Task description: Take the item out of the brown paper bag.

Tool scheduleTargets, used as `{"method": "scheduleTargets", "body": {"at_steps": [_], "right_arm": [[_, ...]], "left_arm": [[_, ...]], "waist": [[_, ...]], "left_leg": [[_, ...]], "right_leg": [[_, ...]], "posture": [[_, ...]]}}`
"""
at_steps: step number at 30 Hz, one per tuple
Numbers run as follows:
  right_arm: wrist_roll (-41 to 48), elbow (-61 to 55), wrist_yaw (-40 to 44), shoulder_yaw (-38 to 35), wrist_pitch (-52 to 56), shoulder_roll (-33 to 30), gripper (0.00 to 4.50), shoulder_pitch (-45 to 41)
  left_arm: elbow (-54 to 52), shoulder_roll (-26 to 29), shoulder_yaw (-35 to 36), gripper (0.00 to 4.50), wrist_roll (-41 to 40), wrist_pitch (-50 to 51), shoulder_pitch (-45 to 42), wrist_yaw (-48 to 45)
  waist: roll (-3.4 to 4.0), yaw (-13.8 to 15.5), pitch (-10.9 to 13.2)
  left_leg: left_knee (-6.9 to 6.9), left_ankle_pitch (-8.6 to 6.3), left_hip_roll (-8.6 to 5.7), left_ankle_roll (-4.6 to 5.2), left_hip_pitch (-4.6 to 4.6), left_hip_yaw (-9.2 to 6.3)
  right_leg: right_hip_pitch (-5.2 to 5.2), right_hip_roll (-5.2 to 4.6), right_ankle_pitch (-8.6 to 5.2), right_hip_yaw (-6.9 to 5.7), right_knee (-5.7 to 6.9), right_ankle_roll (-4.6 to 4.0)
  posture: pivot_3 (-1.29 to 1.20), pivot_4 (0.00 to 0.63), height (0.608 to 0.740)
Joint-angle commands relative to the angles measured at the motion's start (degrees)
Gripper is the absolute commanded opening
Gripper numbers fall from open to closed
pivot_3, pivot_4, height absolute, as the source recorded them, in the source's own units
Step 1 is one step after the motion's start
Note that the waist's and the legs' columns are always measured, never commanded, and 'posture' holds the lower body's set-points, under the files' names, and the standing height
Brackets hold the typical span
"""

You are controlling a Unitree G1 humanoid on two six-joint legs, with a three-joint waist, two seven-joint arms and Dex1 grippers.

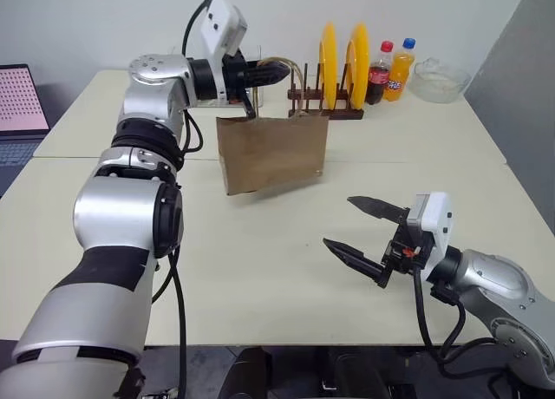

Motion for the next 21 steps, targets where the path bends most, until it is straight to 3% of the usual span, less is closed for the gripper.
{"method": "scheduleTargets", "body": {"at_steps": [1,7,21], "right_arm": [[-0.1,-4.0,-4.0,-2.3,0.6,0.2,4.50,1.3],[-4.3,-7.6,-10.6,-3.3,1.4,0.2,4.50,3.9],[-5.4,-11.2,-15.9,-4.6,0.2,3.1,4.50,5.2]], "left_arm": [[-0.4,-0.9,1.4,0.03,0.0,-2.2,-3.7,-0.8],[0.3,-3.8,1.7,0.03,0.5,-3.2,-3.6,-2.2],[1.1,-5.6,0.8,0.03,3.7,-6.2,-2.2,-4.7]], "waist": [[0.00,0.0,0.0],[-0.01,0.1,0.0],[-0.01,0.0,0.0]], "left_leg": [[0.00,0.00,0.00,0.00,0.00,0.01],[0.06,0.01,0.00,0.01,0.00,0.01],[0.17,0.01,0.00,0.02,0.02,0.04]], "right_leg": [[0.00,0.00,0.00,0.02,0.00,0.00],[0.01,0.01,0.00,0.02,0.04,0.01],[0.02,0.05,0.00,0.06,0.13,0.01]], "posture": [[0.00,0.150,0.740],[0.00,0.150,0.740],[0.00,0.150,0.740]]}}
